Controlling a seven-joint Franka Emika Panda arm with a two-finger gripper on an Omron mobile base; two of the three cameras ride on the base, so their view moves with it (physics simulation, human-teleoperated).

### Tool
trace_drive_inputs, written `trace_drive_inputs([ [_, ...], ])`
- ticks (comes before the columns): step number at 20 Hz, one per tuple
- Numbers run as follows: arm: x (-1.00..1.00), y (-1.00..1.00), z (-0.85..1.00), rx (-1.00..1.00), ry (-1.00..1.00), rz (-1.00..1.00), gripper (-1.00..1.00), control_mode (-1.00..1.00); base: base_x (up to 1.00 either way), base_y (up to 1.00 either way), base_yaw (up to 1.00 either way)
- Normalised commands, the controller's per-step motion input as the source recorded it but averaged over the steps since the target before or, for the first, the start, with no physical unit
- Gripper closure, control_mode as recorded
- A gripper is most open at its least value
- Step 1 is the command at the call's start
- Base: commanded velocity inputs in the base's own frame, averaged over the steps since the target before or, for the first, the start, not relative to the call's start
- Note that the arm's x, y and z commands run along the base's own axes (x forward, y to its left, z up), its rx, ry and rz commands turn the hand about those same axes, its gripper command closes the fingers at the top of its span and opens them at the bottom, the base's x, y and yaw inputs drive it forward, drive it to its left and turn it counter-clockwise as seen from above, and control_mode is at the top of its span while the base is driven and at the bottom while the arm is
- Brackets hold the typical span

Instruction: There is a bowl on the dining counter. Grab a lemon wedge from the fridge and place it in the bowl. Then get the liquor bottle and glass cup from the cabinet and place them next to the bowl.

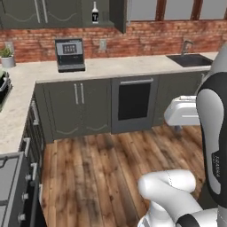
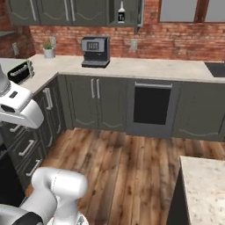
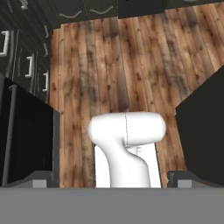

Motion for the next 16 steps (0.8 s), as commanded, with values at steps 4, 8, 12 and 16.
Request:
trace_drive_inputs([
  [4, 0.0, 0.0, 0.0, 0.0, 0.0, 0.0, -1.0, 1.0, 1.0, 0.0, 0.0],
  [8, 0.0, 0.0, 0.0, 0.0, 0.0, 0.0, -1.0, 1.0, 1.0, 0.0, 0.0],
  [12, 0.0, 0.0, 0.0, 0.0, 0.0, 0.0, -1.0, 1.0, 1.0, 0.0, 0.0],
  [16, 0.0, 0.0, 0.0, 0.0, 0.0, 0.0, -1.0, 1.0, 1.0, 0.0, 0.0],
])
